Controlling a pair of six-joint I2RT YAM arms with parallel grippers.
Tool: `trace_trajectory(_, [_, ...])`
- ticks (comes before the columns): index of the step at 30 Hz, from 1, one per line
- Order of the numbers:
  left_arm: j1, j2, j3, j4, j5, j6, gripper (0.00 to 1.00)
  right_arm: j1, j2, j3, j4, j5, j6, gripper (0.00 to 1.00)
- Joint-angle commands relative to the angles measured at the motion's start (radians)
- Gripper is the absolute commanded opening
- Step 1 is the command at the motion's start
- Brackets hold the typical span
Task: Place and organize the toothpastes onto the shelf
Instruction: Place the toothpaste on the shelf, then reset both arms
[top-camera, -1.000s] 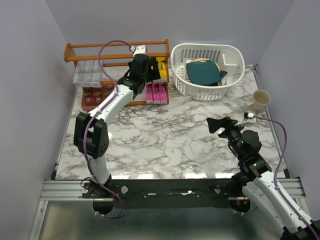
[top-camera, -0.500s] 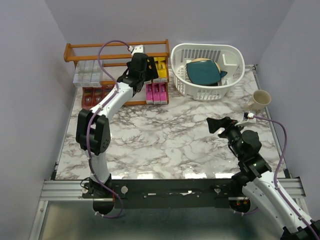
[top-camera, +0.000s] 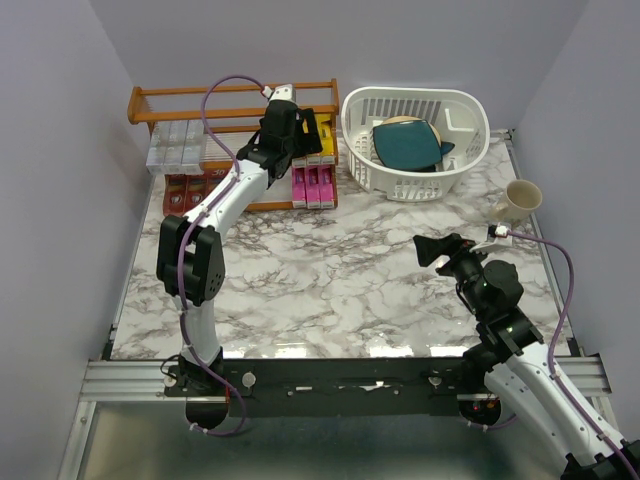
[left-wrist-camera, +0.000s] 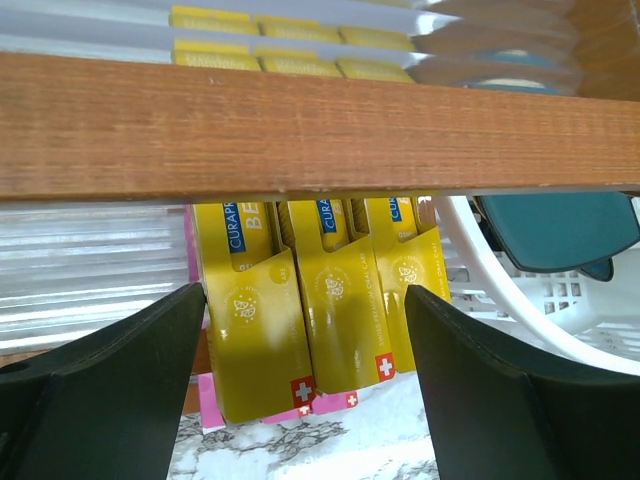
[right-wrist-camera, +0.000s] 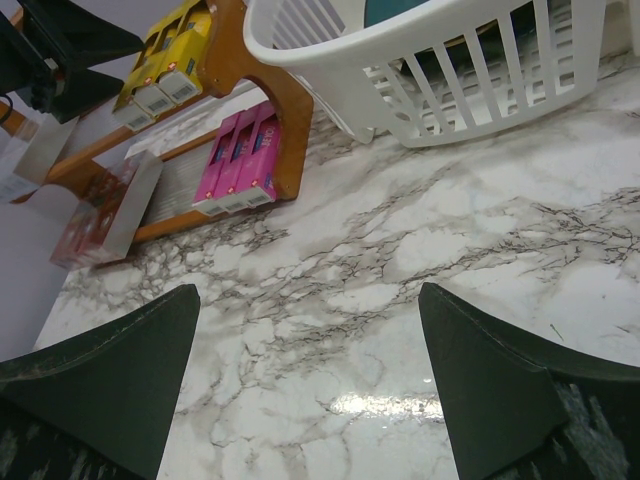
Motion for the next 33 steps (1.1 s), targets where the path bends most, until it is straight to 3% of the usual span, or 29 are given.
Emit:
trace_trajectory(1, [0.003,0.001,0.011,0.003,0.029,0.026,0.9,-0.001,-0.007,-0.015,0.008,0.022,-0.004,0.99])
trace_trajectory(4, [0.003,-0.025,0.01,-0.009,0.008,0.06,0.99,-0.001,-0.007,-0.015,0.01,0.019,-0.009,0.99])
trace_trajectory(9, [0.003,-0.131,-0.027,-0.022,-0.055,0.111,0.99,-0.001,-0.013,-0.01,0.008,0.013,-0.026,0.99])
trace_trajectory(15, [0.003,-0.375,-0.168,-0.057,-0.15,0.177,0.99,-0.001,-0.051,0.067,-0.103,0.044,-0.049,1.0])
trace_trajectory(21, [0.003,-0.694,-0.361,-0.135,-0.271,0.223,0.99,-0.001,-0.087,0.176,-0.274,0.129,-0.061,1.0])
trace_trajectory(26, [0.003,-1.066,-0.613,-0.111,-0.359,0.267,0.99,0.001,-0.116,0.254,-0.393,0.14,-0.058,1.0])
trace_trajectory(33, [0.003,-1.488,-0.825,-0.138,-0.388,0.279,0.99,0.001,-0.134,0.433,-0.583,0.211,-0.122,1.0])
